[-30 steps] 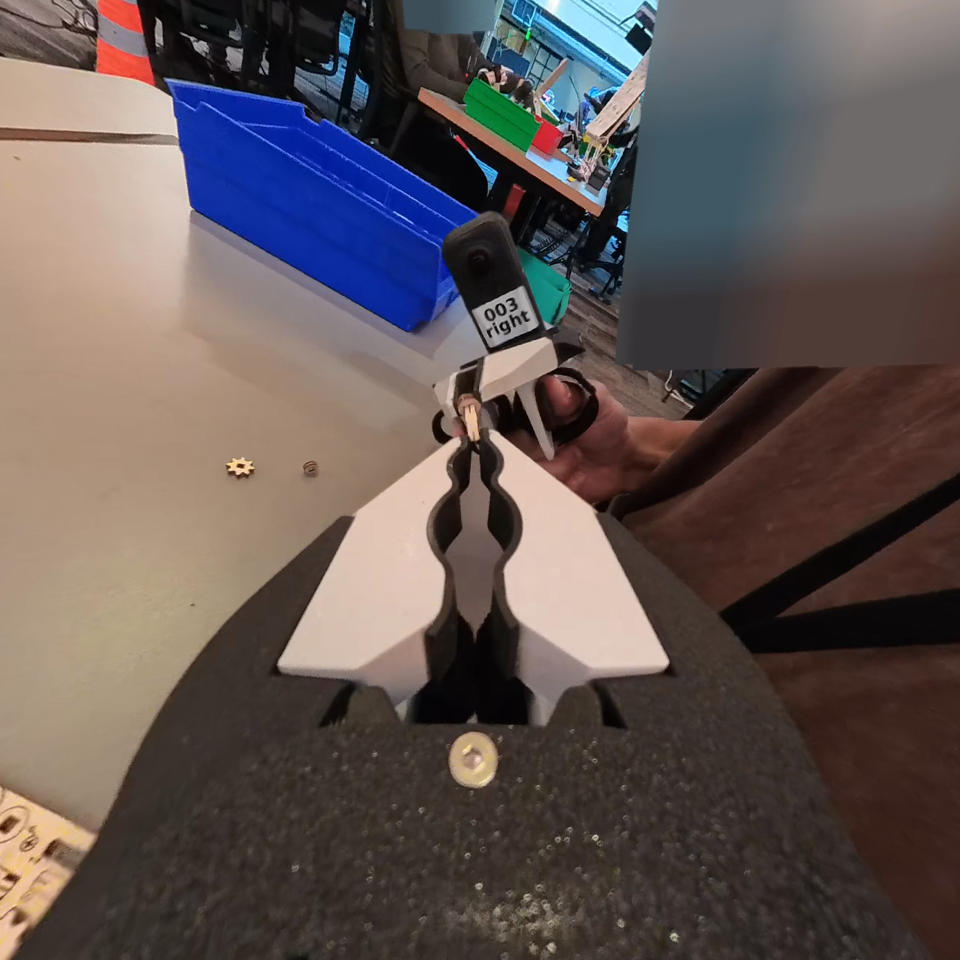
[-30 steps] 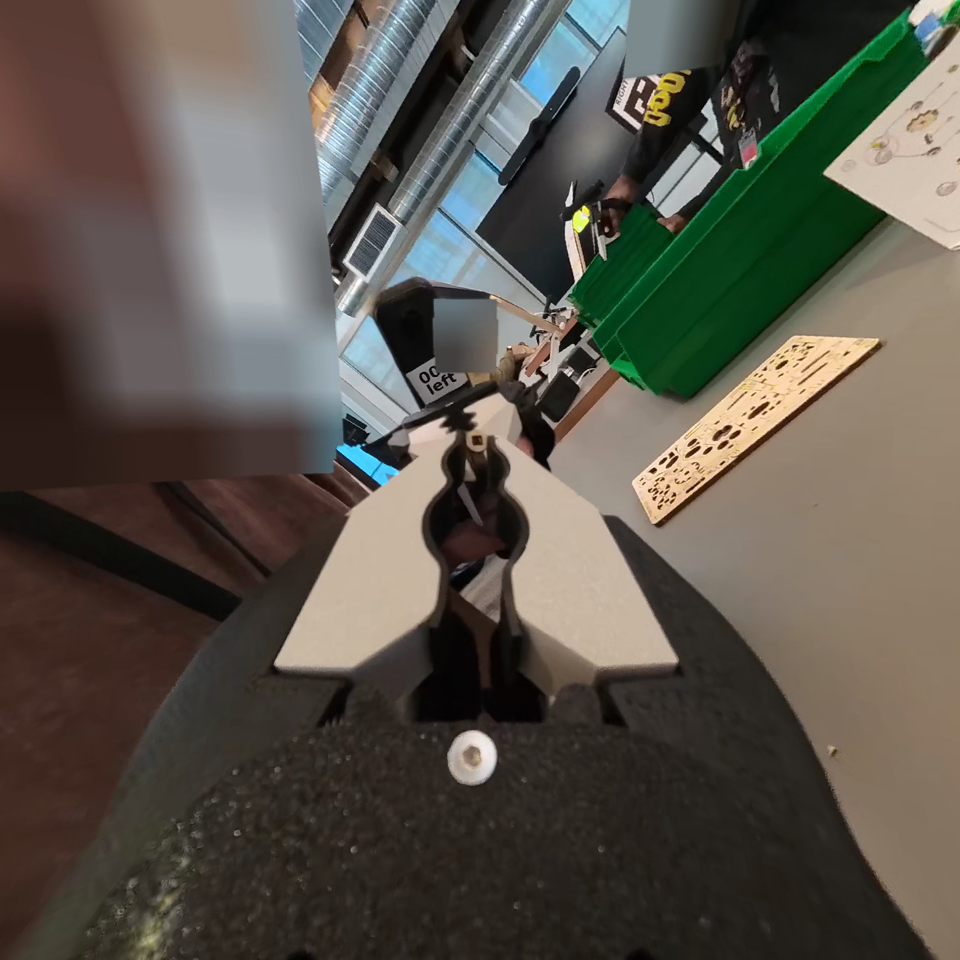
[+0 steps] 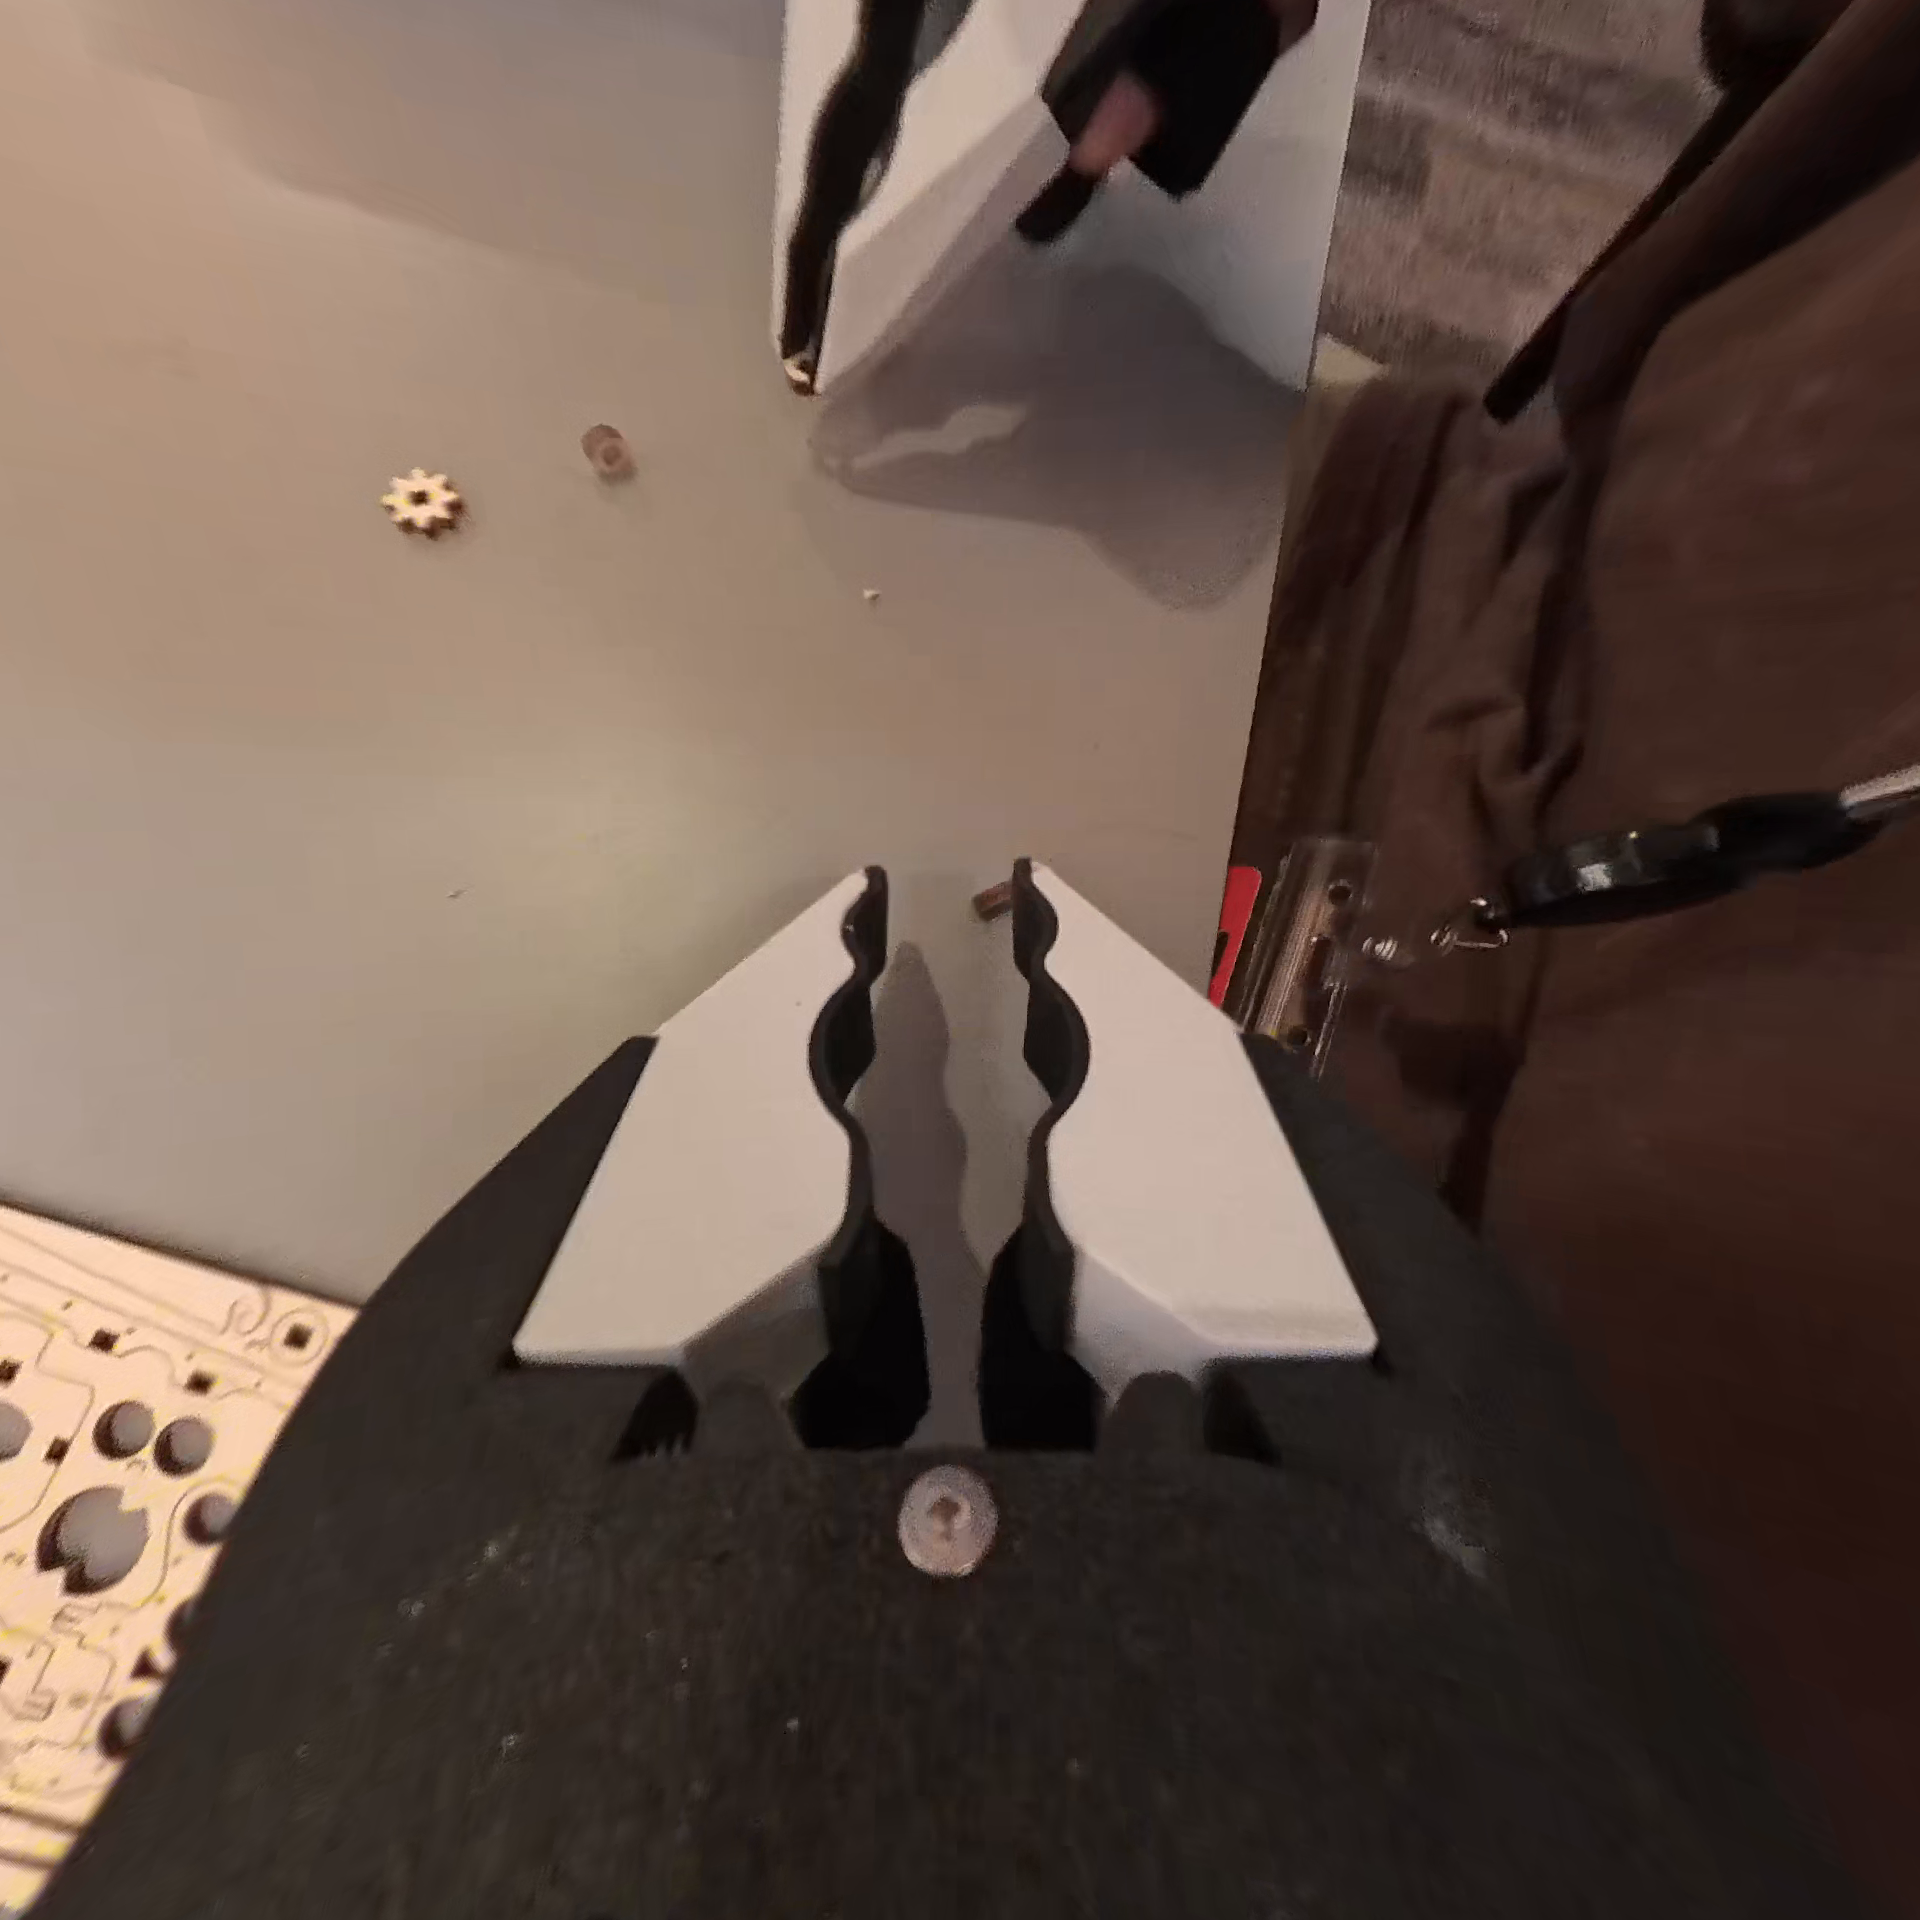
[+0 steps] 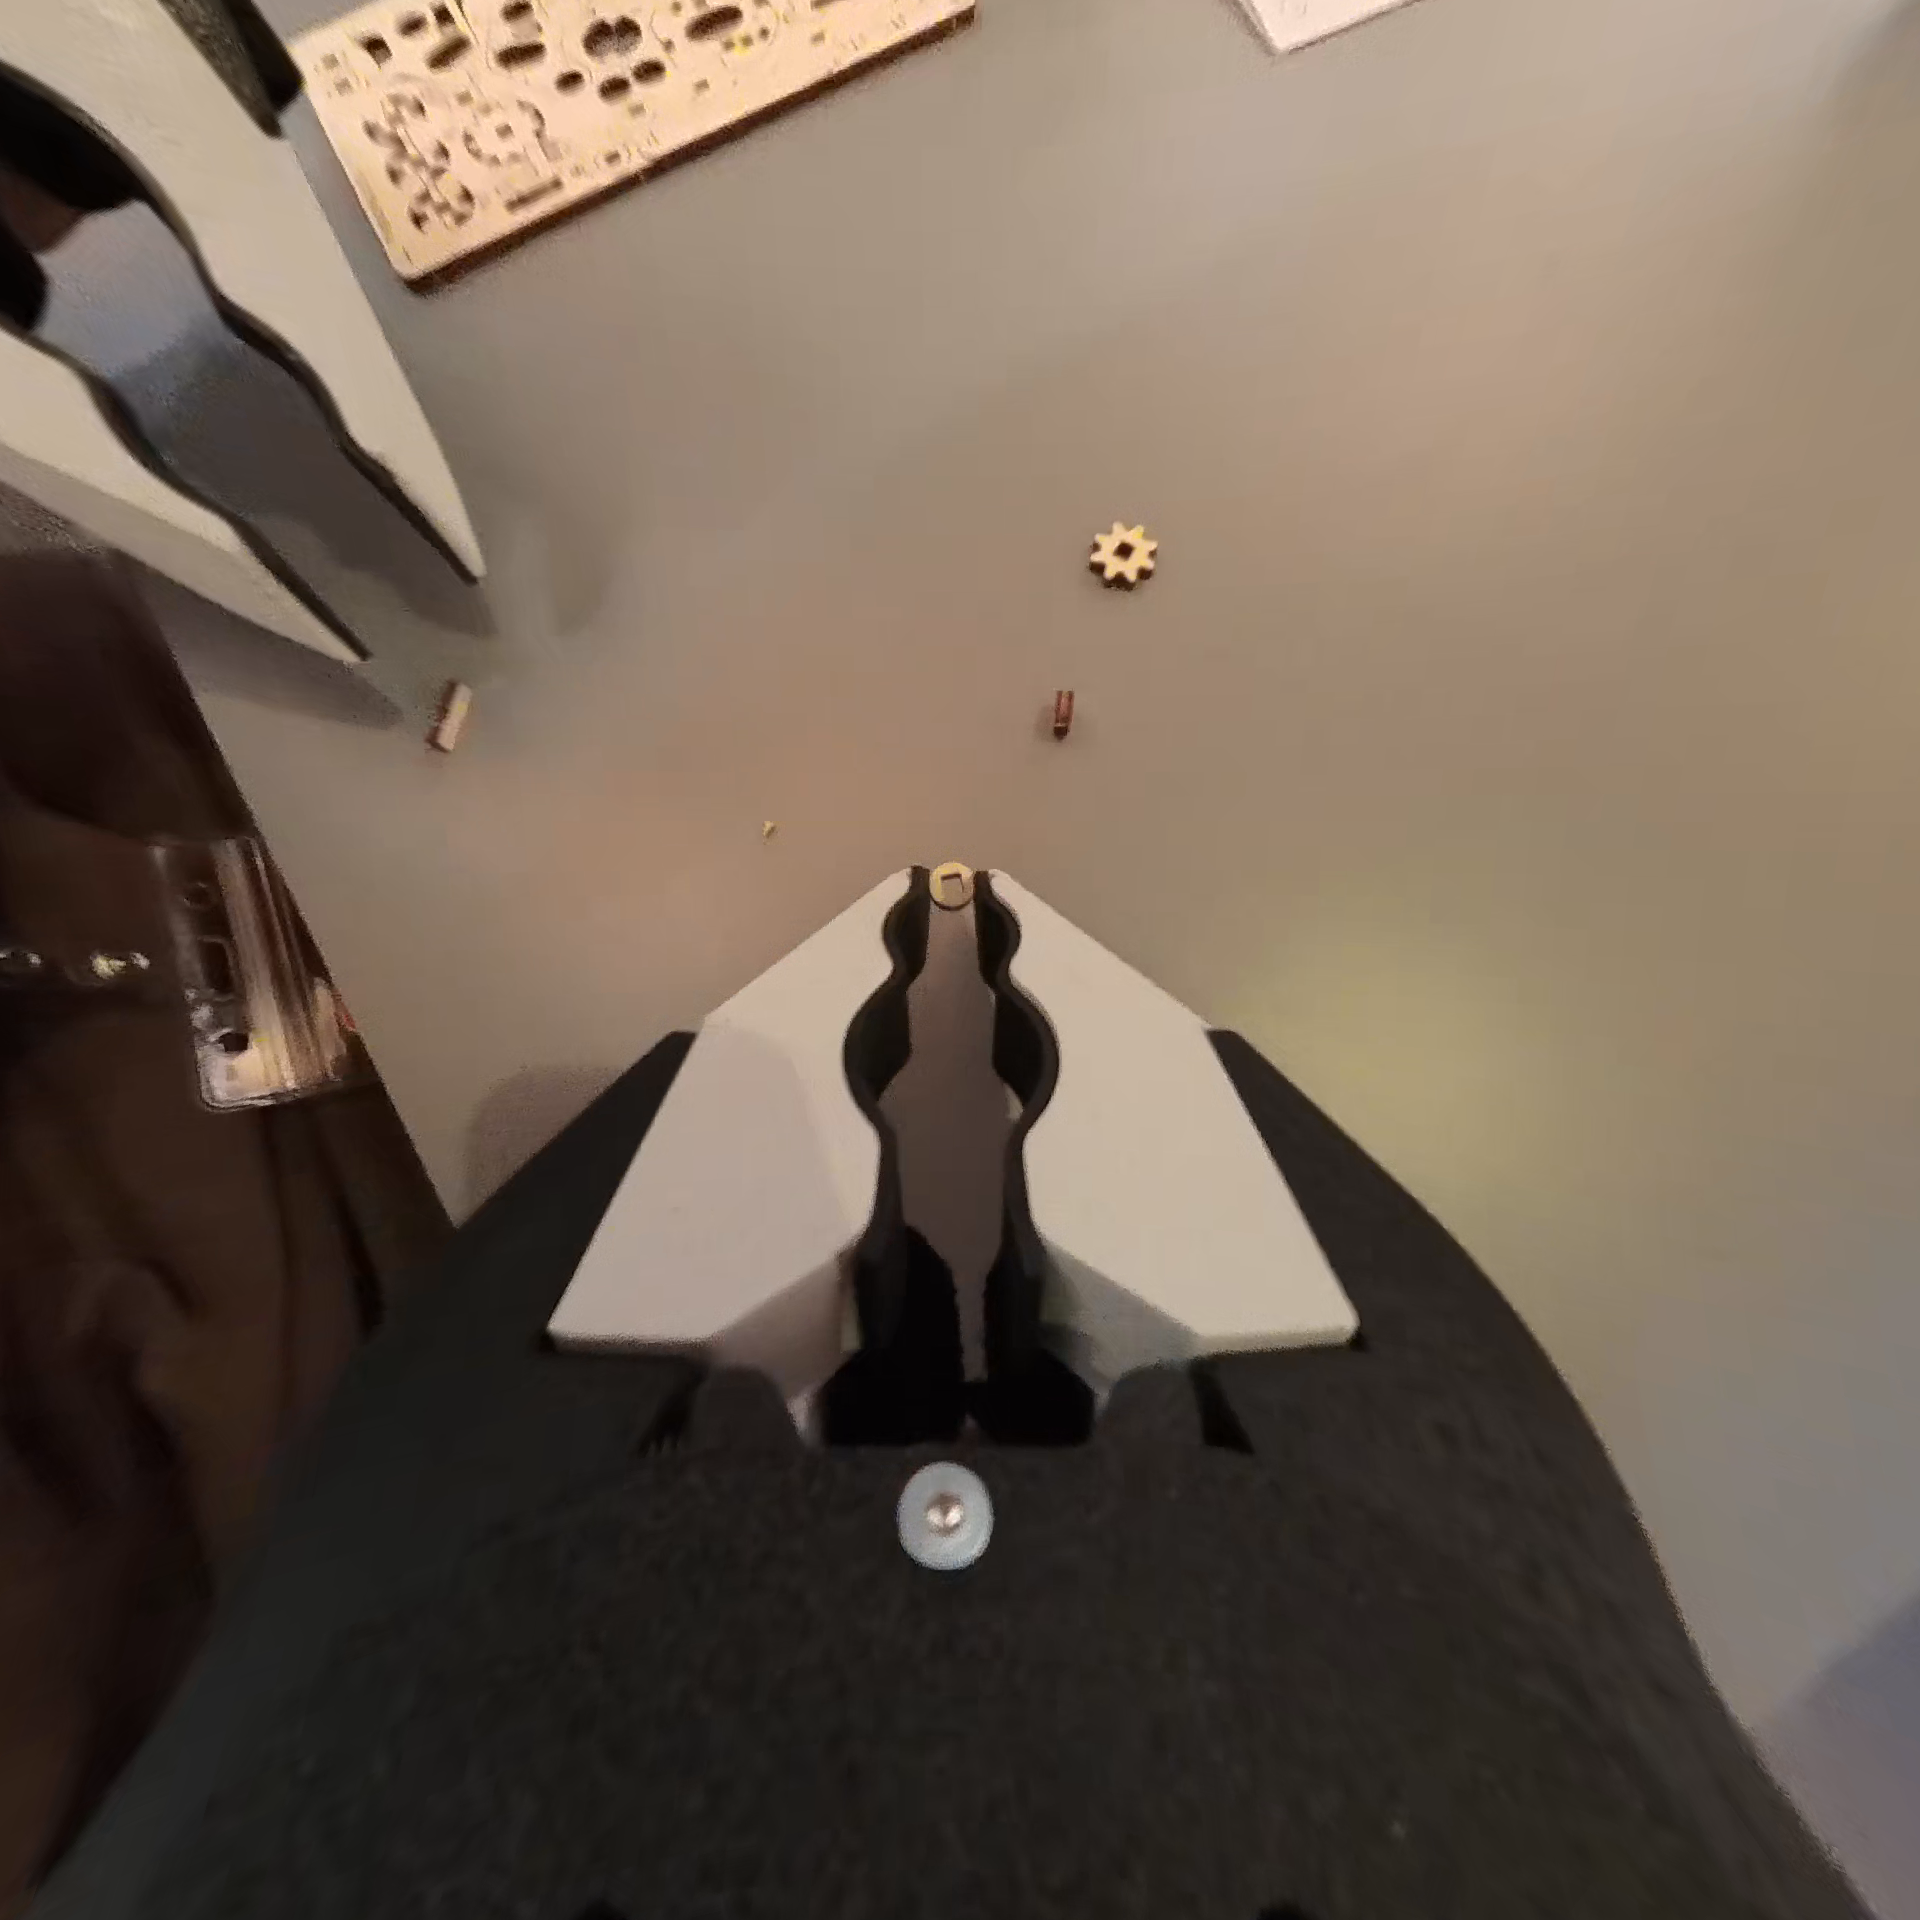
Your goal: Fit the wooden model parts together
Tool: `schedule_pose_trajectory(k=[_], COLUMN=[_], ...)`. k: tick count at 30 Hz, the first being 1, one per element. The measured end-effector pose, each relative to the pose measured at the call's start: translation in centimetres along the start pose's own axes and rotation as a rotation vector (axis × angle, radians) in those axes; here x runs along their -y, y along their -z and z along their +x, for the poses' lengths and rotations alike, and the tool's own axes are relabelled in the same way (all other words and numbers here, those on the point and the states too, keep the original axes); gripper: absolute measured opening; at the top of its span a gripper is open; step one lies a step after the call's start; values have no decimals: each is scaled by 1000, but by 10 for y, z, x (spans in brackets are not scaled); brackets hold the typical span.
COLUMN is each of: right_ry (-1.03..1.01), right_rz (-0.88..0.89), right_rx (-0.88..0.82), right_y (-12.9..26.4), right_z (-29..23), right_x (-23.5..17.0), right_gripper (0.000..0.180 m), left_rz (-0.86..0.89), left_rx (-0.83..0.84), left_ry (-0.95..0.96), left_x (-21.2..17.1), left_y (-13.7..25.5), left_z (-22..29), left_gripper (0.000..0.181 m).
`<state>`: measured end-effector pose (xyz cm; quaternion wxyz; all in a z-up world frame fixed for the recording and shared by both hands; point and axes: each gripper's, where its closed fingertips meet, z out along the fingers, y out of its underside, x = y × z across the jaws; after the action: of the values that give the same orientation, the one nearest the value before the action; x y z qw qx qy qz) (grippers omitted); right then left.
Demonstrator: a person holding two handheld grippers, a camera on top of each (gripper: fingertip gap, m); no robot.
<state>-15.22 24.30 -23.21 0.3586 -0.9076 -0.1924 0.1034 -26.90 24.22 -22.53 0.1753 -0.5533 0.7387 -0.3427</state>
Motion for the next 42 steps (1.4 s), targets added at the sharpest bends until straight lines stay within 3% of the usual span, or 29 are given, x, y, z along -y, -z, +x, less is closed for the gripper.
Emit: schedule_pose_trajectory(k=[7,10,15,18,22,26,30,34,42], right_ry=[5,32,64,107,157,-43,-320,-377,-353], right_rz=[-10,-24,-44,-63,-73,189,520,639,650], right_rx=[17,-2,13,0,-2,235,469,512,546], right_y=[5,10,10,7,5,21,49,51,42], right_z=[-4,0,-7,-9,-15,-46,-60,-67,-77], right_x=[-2,-4,-7,-10,-9,36,87,103,108], right_gripper=[8,8,8,8,8,8,8,8,8], left_rz=[-99,-104,-113,-70,33,65,88,124,155], left_rx=[30,20,62,166,456,670,774,825,843], left_ry=[-133,-145,-178,-260,-575,-805,-869,-862,-828], left_x=[-13,-14,-12,1,38,59,69,78,86], left_y=[-18,-19,-21,-14,10,29,40,48,53], left_z=[7,7,5,-5,-14,-14,-14,-16,-13], left_gripper=[20,1,0,1,1,0,0,1,1])
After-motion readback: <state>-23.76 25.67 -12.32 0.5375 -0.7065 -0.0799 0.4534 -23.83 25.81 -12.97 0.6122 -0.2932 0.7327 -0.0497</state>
